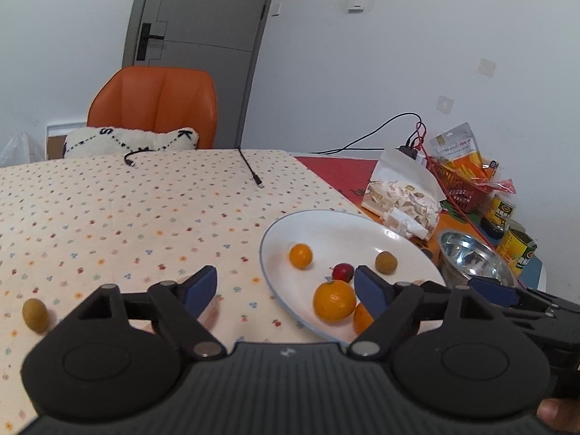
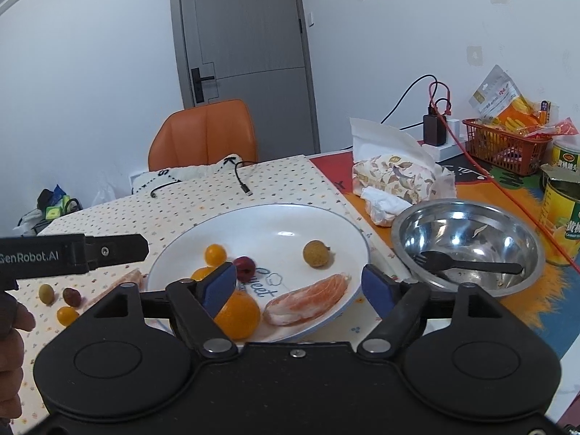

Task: Organize fruits
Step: 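Move both tools back over the remaining fruits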

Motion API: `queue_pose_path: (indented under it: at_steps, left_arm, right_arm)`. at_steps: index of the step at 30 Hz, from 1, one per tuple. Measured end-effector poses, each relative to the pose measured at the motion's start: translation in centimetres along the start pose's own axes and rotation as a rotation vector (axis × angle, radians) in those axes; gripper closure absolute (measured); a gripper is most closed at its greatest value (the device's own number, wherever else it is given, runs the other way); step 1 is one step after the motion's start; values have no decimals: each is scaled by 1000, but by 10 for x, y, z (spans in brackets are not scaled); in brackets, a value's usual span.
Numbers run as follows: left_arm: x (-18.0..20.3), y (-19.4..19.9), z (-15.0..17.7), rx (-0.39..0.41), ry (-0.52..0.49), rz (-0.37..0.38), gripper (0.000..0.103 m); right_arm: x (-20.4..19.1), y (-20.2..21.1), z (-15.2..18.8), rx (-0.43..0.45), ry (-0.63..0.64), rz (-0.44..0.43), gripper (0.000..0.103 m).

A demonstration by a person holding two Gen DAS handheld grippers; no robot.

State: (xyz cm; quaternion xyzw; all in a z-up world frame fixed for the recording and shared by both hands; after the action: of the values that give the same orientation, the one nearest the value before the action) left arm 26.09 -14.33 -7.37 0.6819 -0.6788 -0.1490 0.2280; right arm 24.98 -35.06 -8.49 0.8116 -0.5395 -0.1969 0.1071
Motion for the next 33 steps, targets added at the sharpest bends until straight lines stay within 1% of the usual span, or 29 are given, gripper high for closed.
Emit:
queue_pose_path:
  at_steps: [4, 5, 11, 13, 16, 21, 24, 26, 30, 33]
  left_arm:
    - [-14, 1, 5, -38, 34, -11, 18]
    - [-17, 2, 6, -47, 40, -15, 18]
    - [-37, 7, 11, -80, 49, -47, 14]
    - [-44, 8, 14, -94, 46, -70, 10]
    - [-54, 8, 17, -118, 37, -108, 10]
    - [-70, 11, 22, -148, 53, -124, 9]
    - [-76, 12, 24, -169, 25, -128, 9]
    - [-80, 15, 25, -170, 3, -134, 9]
    - [-94, 21, 25, -163, 13, -151, 9]
    - [-101, 27, 23, -147, 3, -177, 9]
  right_arm:
    - [-9, 1, 1, 5, 10, -21, 17]
    - [-12, 1, 2, 4, 10, -26, 17]
    - [-26, 1, 3, 6, 3, -57, 8]
    - [-31, 0, 4, 7, 2, -68, 5]
    - [-38, -1, 4, 7, 4, -84, 1]
    - [-51, -3, 5, 3, 19, -114, 0]
    - [-56, -6, 6, -4, 23, -127, 0]
    - [-59, -7, 6, -7, 24, -135, 0]
    - [-65, -9, 6, -7, 28, -149, 0]
    - [-70, -11, 7, -8, 29, -163, 0]
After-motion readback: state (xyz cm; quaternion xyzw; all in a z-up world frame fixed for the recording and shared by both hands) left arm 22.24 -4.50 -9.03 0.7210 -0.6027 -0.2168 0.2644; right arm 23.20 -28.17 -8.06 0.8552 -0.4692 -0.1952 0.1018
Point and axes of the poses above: each gripper's, at about its wrist camera, not at the fingertips, and y roughly against the way its jaws point, x to its right, z to its underside, the point moved 5 cm from there along -y, roughly the way its jaws point, and after that the axes turned 13 degrees about -z, right-handed, at the moved point
